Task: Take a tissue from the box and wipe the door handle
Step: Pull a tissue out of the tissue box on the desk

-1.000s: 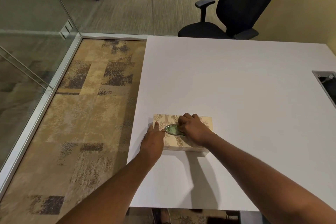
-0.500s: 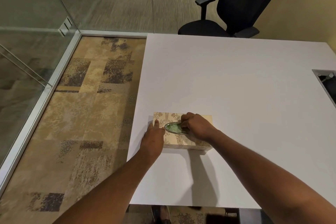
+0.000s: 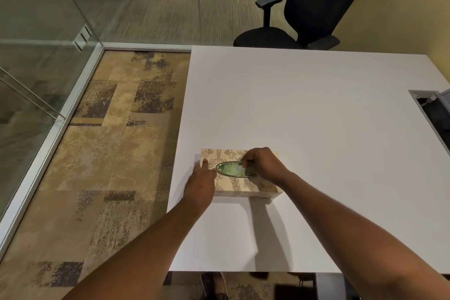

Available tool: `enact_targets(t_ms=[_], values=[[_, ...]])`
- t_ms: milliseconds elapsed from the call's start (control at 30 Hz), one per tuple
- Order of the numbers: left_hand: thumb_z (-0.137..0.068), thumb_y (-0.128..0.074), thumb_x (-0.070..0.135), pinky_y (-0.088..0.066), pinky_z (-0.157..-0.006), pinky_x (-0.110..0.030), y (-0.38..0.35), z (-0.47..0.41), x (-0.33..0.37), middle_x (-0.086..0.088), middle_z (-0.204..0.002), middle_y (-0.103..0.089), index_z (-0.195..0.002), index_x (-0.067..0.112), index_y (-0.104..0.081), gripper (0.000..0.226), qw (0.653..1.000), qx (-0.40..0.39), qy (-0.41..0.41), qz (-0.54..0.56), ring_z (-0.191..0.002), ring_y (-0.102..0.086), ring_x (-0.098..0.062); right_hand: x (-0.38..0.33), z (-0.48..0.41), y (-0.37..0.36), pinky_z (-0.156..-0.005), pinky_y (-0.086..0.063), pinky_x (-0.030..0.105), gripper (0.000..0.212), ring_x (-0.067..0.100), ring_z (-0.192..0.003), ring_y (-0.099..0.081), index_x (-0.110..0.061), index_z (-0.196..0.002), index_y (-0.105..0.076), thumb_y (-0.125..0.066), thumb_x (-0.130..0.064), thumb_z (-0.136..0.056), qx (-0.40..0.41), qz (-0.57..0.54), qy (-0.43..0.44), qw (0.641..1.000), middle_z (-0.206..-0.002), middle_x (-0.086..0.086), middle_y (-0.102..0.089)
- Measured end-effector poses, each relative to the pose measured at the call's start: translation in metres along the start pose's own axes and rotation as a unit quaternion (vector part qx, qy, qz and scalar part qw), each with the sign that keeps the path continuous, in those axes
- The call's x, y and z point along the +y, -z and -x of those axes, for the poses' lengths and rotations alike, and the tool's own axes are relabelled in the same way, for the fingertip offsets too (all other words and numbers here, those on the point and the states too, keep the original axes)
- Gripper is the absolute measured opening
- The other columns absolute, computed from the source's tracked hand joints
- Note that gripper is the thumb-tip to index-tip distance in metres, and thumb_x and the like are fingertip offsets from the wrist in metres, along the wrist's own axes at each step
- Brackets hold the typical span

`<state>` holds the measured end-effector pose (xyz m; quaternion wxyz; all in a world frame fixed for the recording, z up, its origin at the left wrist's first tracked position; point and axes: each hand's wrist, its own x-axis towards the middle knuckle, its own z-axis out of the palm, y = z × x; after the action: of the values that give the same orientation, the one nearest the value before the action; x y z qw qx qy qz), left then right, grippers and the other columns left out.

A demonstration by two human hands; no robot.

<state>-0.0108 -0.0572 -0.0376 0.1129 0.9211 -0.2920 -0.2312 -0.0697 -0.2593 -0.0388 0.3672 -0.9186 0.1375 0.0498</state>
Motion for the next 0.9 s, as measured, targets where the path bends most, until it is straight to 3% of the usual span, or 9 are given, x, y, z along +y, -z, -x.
enact_targets(t_ms=[200,333,367,533,667,733,900], values=[[-0.095,-0.046,0.009,-0.031,-0.113,-0.04,0.001,0.002,0.002,-0.014,-0.158,-0.02,-0.132,0.015,-0.052,0.038,1.0,0.001,0.0,-0.005,-0.147,-0.014,-0.033,0.0,0.001,-0.002,-0.08,-0.055,0.031,0.017,0.022,-0.09,-0.066,0.001,-0.088,-0.072,-0.057,0.007,-0.084,-0.004,0.004,0.002,1.0,-0.098,0.014,-0.073],[-0.095,-0.045,0.007,-0.029,-0.114,-0.039,0.002,0.002,0.001,-0.015,-0.158,-0.02,-0.132,0.015,-0.052,0.038,1.0,0.001,-0.003,-0.008,-0.147,-0.013,-0.033,0.0,0.002,0.0,-0.066,-0.042,0.002,0.016,0.013,-0.083,-0.062,0.001,-0.081,-0.073,-0.058,0.008,-0.083,0.035,-0.068,-0.041,0.996,-0.093,0.011,-0.074],[-0.095,-0.045,0.007,-0.029,-0.114,-0.039,0.002,0.002,0.001,-0.015,-0.158,-0.02,-0.132,0.015,-0.052,0.038,1.0,0.001,-0.004,-0.009,-0.147,-0.014,-0.033,0.0,0.002,0.002,-0.063,-0.04,0.0,0.016,0.012,-0.081,-0.061,0.001,-0.08,-0.073,-0.059,0.007,-0.083,0.041,-0.085,-0.05,0.994,-0.092,0.01,-0.073],[-0.095,-0.045,0.007,-0.035,-0.11,-0.039,0.002,0.002,0.003,-0.014,-0.158,-0.022,-0.131,0.014,-0.053,0.038,1.0,0.0,0.001,-0.016,-0.145,-0.02,-0.033,0.004,0.002,0.008,-0.064,-0.049,0.012,0.018,0.011,-0.073,-0.062,-0.007,-0.075,-0.072,-0.06,0.001,-0.086,0.081,-0.222,-0.111,0.965,-0.076,0.001,-0.068],[-0.095,-0.044,0.007,-0.03,-0.114,-0.039,0.003,0.001,0.003,-0.015,-0.158,-0.02,-0.134,0.016,-0.05,0.04,1.0,-0.013,0.001,-0.029,-0.145,-0.018,-0.034,0.007,0.001,0.017,-0.078,-0.057,0.042,0.024,0.021,-0.073,-0.058,-0.009,-0.071,-0.067,-0.056,0.001,-0.09,0.088,-0.36,-0.118,0.921,-0.073,0.005,-0.06],[-0.096,-0.043,0.007,-0.029,-0.114,-0.038,0.004,0.002,0.004,-0.015,-0.159,-0.018,-0.136,0.016,-0.048,0.042,0.999,-0.016,0.001,-0.034,-0.145,-0.018,-0.035,0.006,0.001,0.02,-0.078,-0.057,0.042,0.025,0.021,-0.073,-0.06,-0.01,-0.07,-0.066,-0.056,0.0,-0.091,0.08,-0.376,-0.109,0.917,-0.072,0.004,-0.062],[-0.096,-0.042,0.008,-0.028,-0.115,-0.039,0.006,0.003,0.005,-0.016,-0.157,-0.021,-0.134,0.013,-0.05,0.039,0.999,-0.016,-0.005,-0.051,-0.145,-0.018,-0.035,0.003,0.008,0.022,-0.062,-0.056,0.025,0.026,0.015,-0.064,-0.064,-0.007,-0.073,-0.065,-0.053,0.002,-0.093,0.053,-0.446,-0.121,0.885,-0.069,0.005,-0.064]])
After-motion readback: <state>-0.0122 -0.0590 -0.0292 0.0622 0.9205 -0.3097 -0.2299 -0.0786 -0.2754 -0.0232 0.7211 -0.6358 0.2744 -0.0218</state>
